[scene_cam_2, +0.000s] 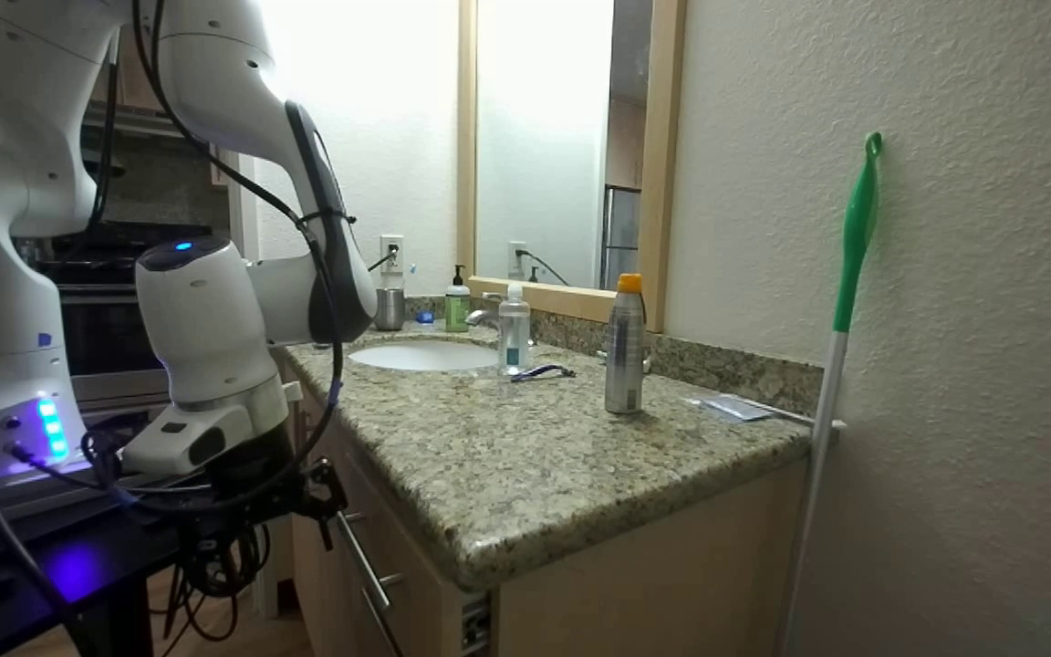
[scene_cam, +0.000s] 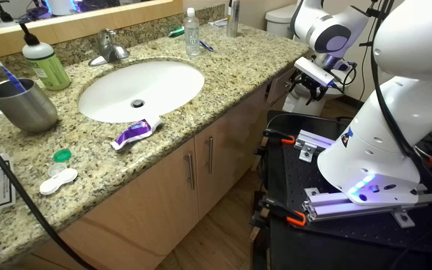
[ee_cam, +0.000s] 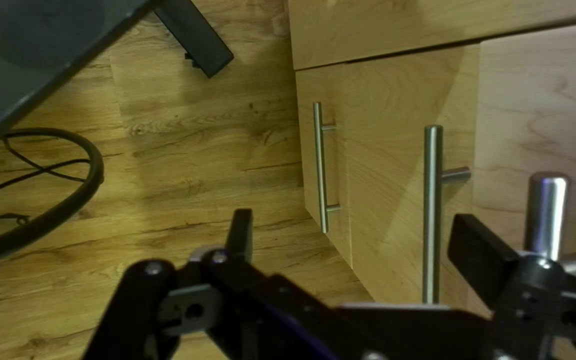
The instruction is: Close the top drawer
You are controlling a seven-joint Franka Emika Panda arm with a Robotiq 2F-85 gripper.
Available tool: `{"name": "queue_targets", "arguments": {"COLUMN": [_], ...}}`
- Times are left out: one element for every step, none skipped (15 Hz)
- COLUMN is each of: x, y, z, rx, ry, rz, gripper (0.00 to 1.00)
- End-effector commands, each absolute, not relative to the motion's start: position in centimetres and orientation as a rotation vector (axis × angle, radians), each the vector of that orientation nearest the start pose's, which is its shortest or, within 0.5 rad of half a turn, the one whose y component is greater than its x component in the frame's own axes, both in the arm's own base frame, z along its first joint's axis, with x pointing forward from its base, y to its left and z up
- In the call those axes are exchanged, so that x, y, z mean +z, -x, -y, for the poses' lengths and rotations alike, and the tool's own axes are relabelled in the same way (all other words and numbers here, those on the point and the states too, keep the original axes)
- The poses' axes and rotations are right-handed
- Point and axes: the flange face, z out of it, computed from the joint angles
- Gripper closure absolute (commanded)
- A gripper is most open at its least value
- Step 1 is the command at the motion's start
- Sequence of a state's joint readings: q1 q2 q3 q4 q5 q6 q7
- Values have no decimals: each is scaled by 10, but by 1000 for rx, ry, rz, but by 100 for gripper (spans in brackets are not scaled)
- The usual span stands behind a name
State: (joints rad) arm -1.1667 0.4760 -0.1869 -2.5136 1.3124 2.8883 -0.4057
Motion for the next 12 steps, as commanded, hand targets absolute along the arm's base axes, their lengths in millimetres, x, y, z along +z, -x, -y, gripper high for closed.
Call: {"name": "queue_targets", "arguments": {"x": [109, 111, 110, 112, 111, 113, 114, 112, 104, 101, 94, 105], "y": [-23, -24, -25, -24, -26, -26, -26, -27, -27, -54, -49, -35], "z": [413, 415, 416, 414, 414, 413, 413, 412, 409, 430, 409, 396], "rx": [-327, -352, -376, -387, -396, -418, -435, -432, -364, -271, -156, -94], "ry": [1322, 1324, 1332, 1342, 1350, 1368, 1384, 1386, 1389, 1426, 1461, 1500], "rz": [-2642, -2640, -2628, -2615, -2602, -2580, -2558, -2544, -2527, -2502, -2490, -2450], "gripper": [0, 0, 0, 0, 0, 0, 0, 0, 0, 0, 0, 0]}}
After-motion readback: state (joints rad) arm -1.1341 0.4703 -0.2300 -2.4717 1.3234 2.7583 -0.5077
